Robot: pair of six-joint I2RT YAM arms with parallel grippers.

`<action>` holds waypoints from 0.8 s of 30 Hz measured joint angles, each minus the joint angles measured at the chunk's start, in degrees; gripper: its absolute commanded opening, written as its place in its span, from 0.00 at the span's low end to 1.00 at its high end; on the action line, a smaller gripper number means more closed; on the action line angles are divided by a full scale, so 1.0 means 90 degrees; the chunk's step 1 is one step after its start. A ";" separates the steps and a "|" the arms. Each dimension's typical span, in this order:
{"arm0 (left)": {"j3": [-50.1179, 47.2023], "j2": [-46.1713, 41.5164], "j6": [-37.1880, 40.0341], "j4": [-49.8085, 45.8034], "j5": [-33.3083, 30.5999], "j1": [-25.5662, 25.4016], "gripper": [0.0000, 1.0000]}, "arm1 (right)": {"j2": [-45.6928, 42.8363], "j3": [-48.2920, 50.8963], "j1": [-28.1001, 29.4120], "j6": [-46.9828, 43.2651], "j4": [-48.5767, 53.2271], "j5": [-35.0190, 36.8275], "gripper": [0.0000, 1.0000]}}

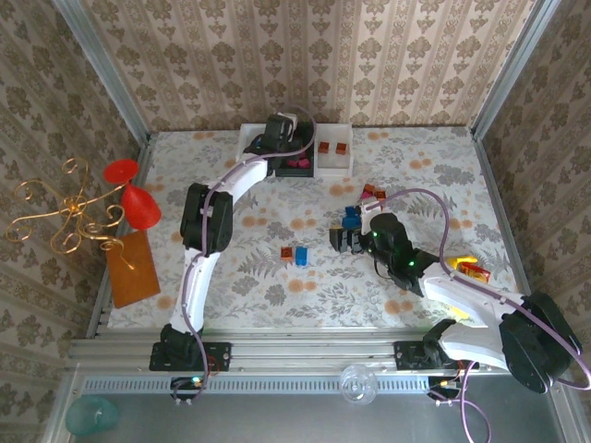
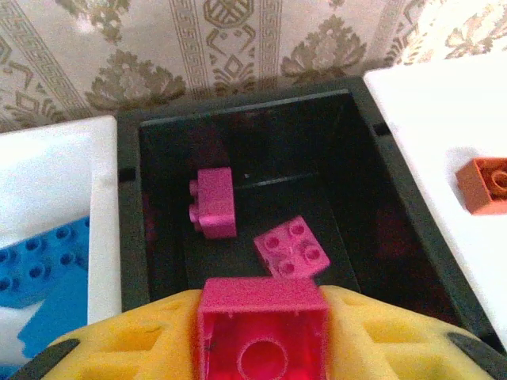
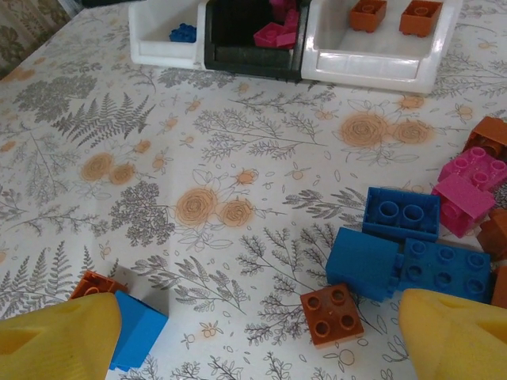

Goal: Sort the legos into containers by color
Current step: Place the lego in the container, then rotate the lego at the top-center of the table.

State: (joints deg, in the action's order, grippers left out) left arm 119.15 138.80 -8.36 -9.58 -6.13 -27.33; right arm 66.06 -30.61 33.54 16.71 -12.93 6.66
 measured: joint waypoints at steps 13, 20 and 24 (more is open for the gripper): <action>-0.3424 -0.2718 -0.0362 0.1134 0.0731 -0.0219 0.73 | 0.0459 -0.0826 -0.0699 0.0396 0.1018 0.0430 0.92; -0.6137 -0.5049 -0.0996 0.2268 0.1564 -0.0491 0.73 | 0.1734 -0.1783 -0.1195 0.0731 0.1450 0.0486 0.85; -0.6946 -0.5746 -0.1064 0.2062 0.1700 -0.0503 0.73 | 0.2620 -0.2516 -0.1331 0.0748 0.1702 0.0486 0.81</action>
State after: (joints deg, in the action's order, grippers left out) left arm 56.64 87.09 -17.93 8.97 9.17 -31.86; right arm 89.65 -53.25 21.56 23.44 2.39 11.03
